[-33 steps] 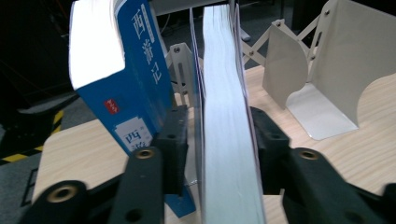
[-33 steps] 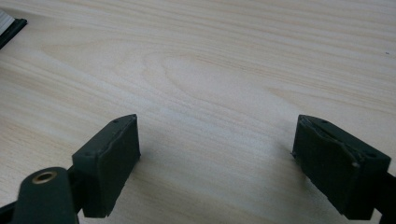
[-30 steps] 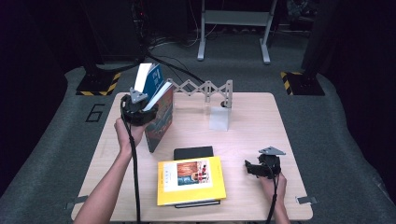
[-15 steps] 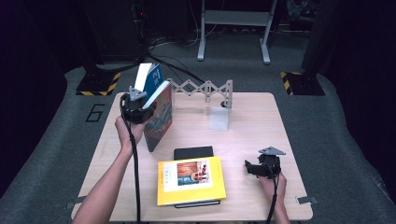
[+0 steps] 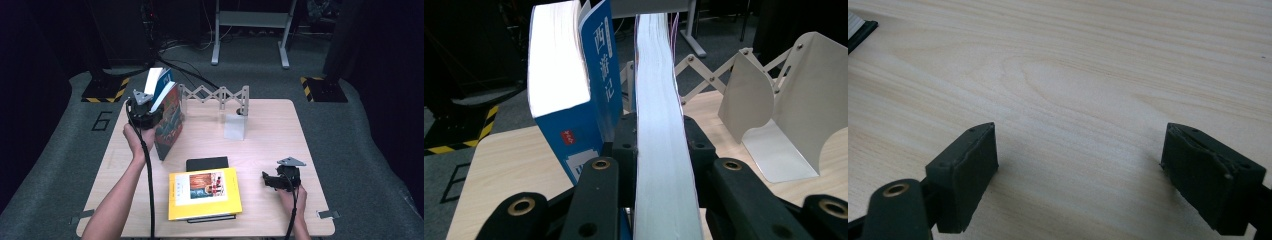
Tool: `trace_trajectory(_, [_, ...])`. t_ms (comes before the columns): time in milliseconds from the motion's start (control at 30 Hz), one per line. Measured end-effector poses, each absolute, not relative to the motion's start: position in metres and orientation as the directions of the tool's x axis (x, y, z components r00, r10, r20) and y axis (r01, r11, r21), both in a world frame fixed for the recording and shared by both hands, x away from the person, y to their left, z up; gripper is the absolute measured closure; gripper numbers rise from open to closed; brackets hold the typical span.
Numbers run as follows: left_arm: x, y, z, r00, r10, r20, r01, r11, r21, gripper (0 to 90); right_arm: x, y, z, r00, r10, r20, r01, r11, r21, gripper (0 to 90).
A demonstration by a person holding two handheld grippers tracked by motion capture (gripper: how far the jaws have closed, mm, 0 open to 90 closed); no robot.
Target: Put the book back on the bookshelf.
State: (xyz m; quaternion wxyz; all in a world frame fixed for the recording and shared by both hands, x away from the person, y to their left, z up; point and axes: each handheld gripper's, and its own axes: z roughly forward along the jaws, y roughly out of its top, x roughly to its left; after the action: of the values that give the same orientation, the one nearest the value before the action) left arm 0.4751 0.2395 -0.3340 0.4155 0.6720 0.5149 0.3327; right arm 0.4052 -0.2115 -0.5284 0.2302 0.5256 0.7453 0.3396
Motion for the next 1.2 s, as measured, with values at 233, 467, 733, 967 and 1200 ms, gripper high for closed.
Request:
trace_trajectory(233, [0.484,0.241,-0.334,0.214,0.977,0.000,0.410,-0.090,0.908,74.0,0.405,-0.212,-0.528,-0.342,0.940,0.013,0.627,0.218,0.748,14.1])
trace_trajectory(467, [0.493,0.231,-0.332,0.191,0.981,0.011,0.372,-0.082,0.925,74.1,0.405,-0.211,-0.528,-0.333,0.943,0.024,0.631,0.204,0.749,14.1])
trace_trajectory(733, [0.507,0.219,-0.332,0.154,0.988,0.014,0.355,-0.069,0.932,74.1,0.405,-0.212,-0.528,-0.339,0.940,0.021,0.630,0.210,0.748,14.1])
trace_trajectory(967, [0.520,0.209,-0.337,0.119,0.992,0.044,0.347,-0.083,0.934,74.1,0.405,-0.213,-0.528,-0.340,0.940,0.025,0.629,0.208,0.749,14.2])
trace_trajectory(1200, [0.530,0.205,-0.339,0.094,0.995,0.029,0.347,-0.060,0.936,74.1,0.405,-0.213,-0.528,-0.335,0.941,0.033,0.633,0.199,0.748,14.1])
